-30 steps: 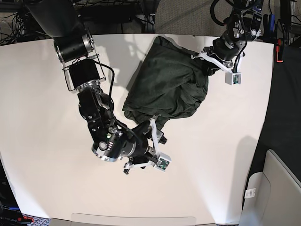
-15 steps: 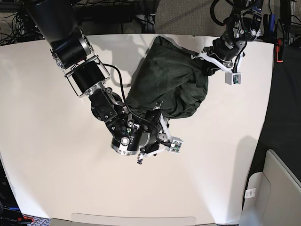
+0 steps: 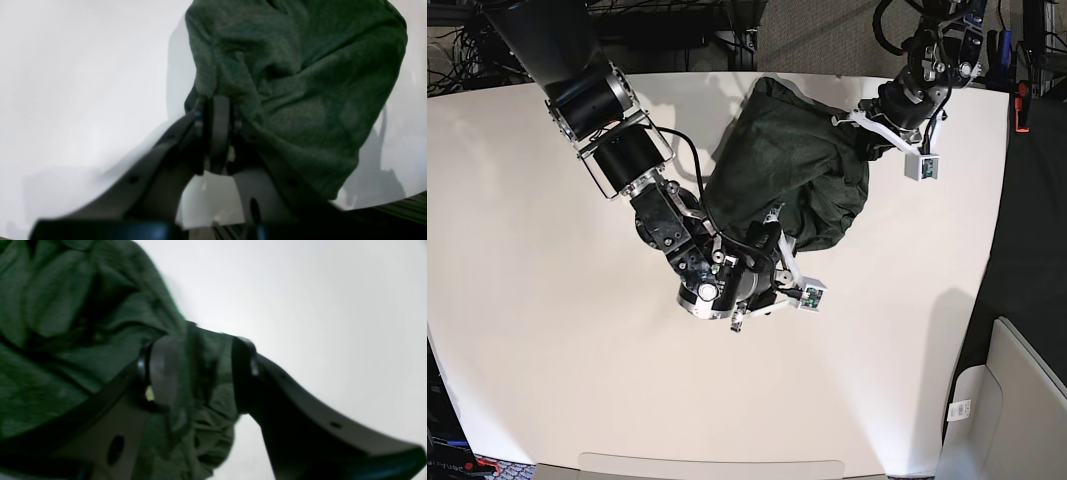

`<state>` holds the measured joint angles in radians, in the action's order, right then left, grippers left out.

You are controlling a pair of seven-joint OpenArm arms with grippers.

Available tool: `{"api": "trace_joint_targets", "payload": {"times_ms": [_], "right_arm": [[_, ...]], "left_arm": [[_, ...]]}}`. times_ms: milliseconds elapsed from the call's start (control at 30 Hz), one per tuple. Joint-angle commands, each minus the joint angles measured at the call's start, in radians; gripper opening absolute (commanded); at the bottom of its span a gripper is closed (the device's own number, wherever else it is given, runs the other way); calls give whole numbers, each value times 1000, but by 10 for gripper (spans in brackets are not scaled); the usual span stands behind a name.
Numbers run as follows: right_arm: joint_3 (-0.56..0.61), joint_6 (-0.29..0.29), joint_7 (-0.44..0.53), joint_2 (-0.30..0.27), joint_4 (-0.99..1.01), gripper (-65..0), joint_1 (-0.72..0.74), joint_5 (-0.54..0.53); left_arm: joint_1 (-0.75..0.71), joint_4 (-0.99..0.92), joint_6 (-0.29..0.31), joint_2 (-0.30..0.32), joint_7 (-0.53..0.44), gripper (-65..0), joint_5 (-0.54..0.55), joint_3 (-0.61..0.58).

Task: Fold the T-shirt properly
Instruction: 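Reach the right gripper under the bundle and grasp the shirt hem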

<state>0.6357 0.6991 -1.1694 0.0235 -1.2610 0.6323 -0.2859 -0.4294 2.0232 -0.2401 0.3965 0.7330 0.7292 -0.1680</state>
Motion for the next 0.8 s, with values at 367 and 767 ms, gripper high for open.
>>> {"api": "trace_joint_targets", "payload": {"times_ms": [367,767], "right_arm": [[-4,-1,79,25,68,-403,-10,0],[-9,-1,133,25,142,-446,-10,0]], "left_arm": [[2,15,2,9,-17,-642,3,3],[2,15,2,9,-17,-642,3,3]]}}
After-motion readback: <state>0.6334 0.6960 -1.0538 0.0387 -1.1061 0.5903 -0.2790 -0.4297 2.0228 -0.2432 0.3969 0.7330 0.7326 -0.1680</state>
